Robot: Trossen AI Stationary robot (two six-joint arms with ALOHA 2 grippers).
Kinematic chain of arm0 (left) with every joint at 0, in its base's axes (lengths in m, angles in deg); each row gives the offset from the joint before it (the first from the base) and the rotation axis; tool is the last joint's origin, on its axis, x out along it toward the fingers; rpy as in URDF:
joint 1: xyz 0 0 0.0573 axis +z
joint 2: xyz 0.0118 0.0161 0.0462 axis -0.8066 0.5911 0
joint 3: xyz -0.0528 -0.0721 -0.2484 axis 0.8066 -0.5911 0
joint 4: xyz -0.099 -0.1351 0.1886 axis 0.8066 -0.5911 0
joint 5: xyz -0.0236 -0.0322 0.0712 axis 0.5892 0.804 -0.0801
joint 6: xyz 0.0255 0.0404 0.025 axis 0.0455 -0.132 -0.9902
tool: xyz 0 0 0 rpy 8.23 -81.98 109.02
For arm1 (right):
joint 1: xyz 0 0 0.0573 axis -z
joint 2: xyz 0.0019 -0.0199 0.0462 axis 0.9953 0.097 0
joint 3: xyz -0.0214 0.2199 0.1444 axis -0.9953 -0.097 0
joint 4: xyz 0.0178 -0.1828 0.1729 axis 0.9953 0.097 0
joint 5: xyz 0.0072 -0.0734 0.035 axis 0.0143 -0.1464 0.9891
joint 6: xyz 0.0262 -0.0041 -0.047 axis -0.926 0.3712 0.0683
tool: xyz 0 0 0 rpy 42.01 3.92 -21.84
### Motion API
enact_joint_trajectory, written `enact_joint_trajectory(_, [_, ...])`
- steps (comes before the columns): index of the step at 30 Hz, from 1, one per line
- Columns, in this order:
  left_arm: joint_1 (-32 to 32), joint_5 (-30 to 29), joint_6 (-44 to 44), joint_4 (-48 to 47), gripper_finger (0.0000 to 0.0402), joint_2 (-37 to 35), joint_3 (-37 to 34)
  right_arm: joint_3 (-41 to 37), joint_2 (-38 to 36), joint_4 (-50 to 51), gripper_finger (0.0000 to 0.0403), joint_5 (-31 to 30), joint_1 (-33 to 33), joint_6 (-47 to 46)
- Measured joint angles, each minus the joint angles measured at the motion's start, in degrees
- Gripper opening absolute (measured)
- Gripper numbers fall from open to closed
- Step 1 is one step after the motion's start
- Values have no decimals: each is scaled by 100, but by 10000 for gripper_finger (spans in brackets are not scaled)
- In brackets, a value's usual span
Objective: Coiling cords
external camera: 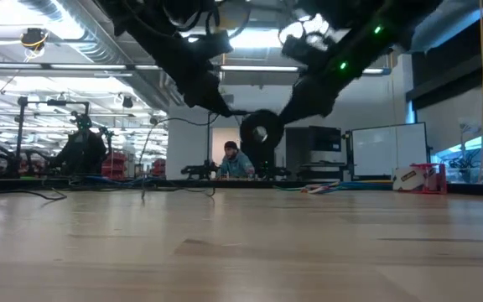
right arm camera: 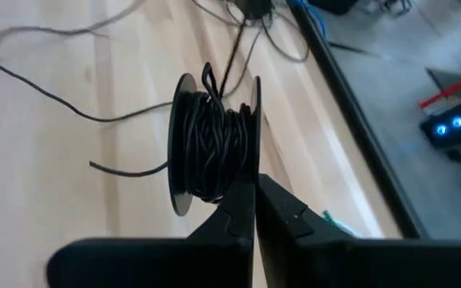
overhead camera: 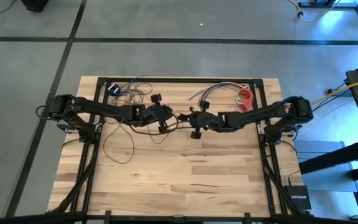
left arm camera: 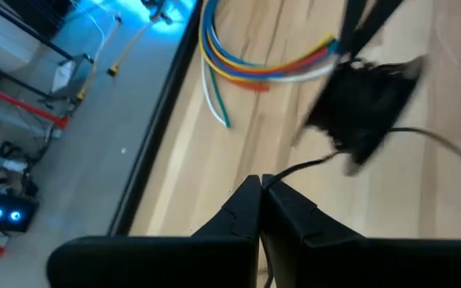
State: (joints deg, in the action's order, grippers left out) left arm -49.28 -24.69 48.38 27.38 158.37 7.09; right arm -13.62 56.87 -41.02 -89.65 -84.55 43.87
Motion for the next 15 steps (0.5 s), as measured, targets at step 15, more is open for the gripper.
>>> enact_joint_trajectory(15, [-61, 270, 697, -237, 4, 384, 0, -2, 954, -904, 5, 343, 53, -15])
